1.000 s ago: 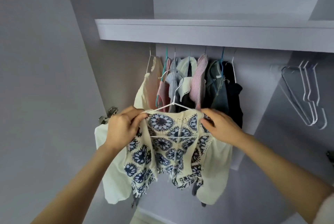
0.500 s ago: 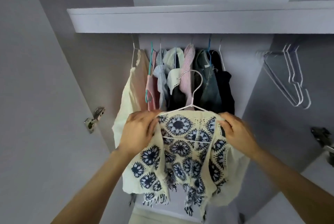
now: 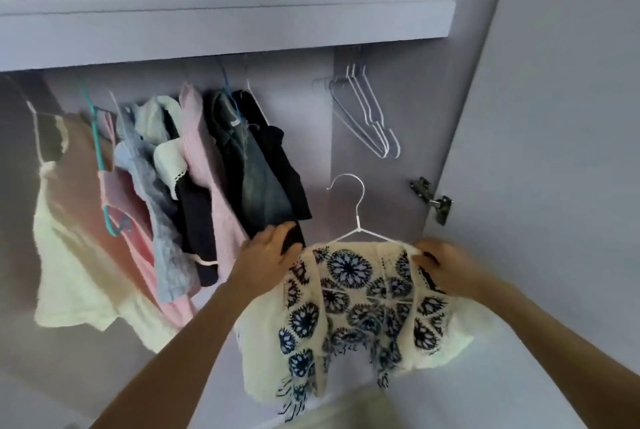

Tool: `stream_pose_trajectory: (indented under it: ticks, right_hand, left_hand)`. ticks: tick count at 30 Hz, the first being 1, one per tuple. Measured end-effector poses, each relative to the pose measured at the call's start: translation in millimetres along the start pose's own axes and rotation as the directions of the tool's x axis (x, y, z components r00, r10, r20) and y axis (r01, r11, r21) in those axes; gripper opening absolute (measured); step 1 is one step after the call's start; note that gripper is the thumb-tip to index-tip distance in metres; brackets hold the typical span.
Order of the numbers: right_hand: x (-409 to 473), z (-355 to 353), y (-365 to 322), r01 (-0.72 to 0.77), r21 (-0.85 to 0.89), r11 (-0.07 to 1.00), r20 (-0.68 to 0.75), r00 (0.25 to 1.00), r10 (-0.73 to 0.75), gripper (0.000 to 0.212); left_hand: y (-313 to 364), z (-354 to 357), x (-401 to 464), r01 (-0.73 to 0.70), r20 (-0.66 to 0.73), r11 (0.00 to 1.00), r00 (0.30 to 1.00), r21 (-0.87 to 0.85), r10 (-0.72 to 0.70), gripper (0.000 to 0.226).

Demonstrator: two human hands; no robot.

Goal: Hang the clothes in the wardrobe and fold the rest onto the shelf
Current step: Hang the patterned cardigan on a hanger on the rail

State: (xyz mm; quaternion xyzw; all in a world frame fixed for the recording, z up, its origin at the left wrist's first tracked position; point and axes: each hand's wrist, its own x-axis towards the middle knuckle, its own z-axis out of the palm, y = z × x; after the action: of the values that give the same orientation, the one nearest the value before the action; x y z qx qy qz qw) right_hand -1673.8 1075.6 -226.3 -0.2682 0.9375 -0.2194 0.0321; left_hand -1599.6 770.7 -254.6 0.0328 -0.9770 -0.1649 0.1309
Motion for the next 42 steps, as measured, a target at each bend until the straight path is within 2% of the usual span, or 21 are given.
stream_pose_trajectory:
  ticks: [5,8,11,14,17,20,22,25,29,32,36,39,42]
  right_hand:
    - [-22,-16,12,-0.289,-0.185,0.939,-0.077,0.957,0.280,0.023]
    - [-17,-19,3,-0.450,-0.160,0.878,-0.131,0.892,0.433,0.027]
    - [-6,-21,-13,-0.511,-0.140,0.848,-0.210,0.852,0.479,0.025]
    - [18,-22,-31,-0.467,-0.083,0.880,-0.284,0.858,0.428,0.028]
    - [53,-24,-53,-0.319,0.051,0.946,-0.202,0.925,0.323,0.024]
    - [91,-26,-72,-0.206,0.014,0.979,-0.147,0.968,0.205,0.017]
    - [114,-25,-80,-0.179,-0.019,0.984,-0.194,0.966,0.172,0.017]
    - [151,-18,-92,-0.122,0.059,0.991,-0.273,0.953,0.134,0.013]
    - [204,-9,-106,-0.026,0.078,0.997,-0.435,0.899,0.057,0.021]
    - [241,-5,-121,0.050,0.094,0.994,-0.505,0.863,0.005,0.021]
    - [287,0,-142,0.102,0.121,0.987,-0.530,0.847,-0.023,0.021]
    - [312,2,-152,0.110,0.143,0.984,-0.493,0.869,-0.026,0.021]
    - [319,11,-156,0.104,0.089,0.991,-0.427,0.903,-0.057,0.022]
  left_hand:
    - [24,-2,46,-0.050,-0.080,0.974,0.994,0.219,0.068,0.046]
    - [36,-12,66,-0.038,-0.111,0.957,0.991,0.287,0.073,0.045]
    - [40,-20,78,-0.025,-0.104,0.932,0.992,0.363,0.067,0.050]
    - [36,-27,86,0.031,-0.123,0.923,0.992,0.385,0.019,0.051]
    - [27,-35,97,0.069,-0.131,0.909,0.991,0.412,-0.016,0.050]
    - [16,-40,112,0.092,-0.117,0.904,0.992,0.418,-0.047,0.049]
    - [9,-41,120,0.098,-0.099,0.912,0.993,0.399,-0.063,0.049]
    - [-5,-41,130,0.079,-0.090,0.933,0.995,0.350,-0.051,0.048]
    - [-18,-36,135,0.039,-0.112,0.947,0.994,0.320,-0.004,0.048]
    - [-24,-29,133,0.050,-0.164,0.947,0.986,0.317,0.002,0.048]
    - [-33,-24,129,0.038,-0.199,0.951,0.980,0.308,0.025,0.048]
    - [-39,-25,129,0.021,-0.220,0.952,0.974,0.305,0.049,0.047]
    - [-39,-24,126,0.002,-0.232,0.953,0.970,0.303,0.072,0.045]
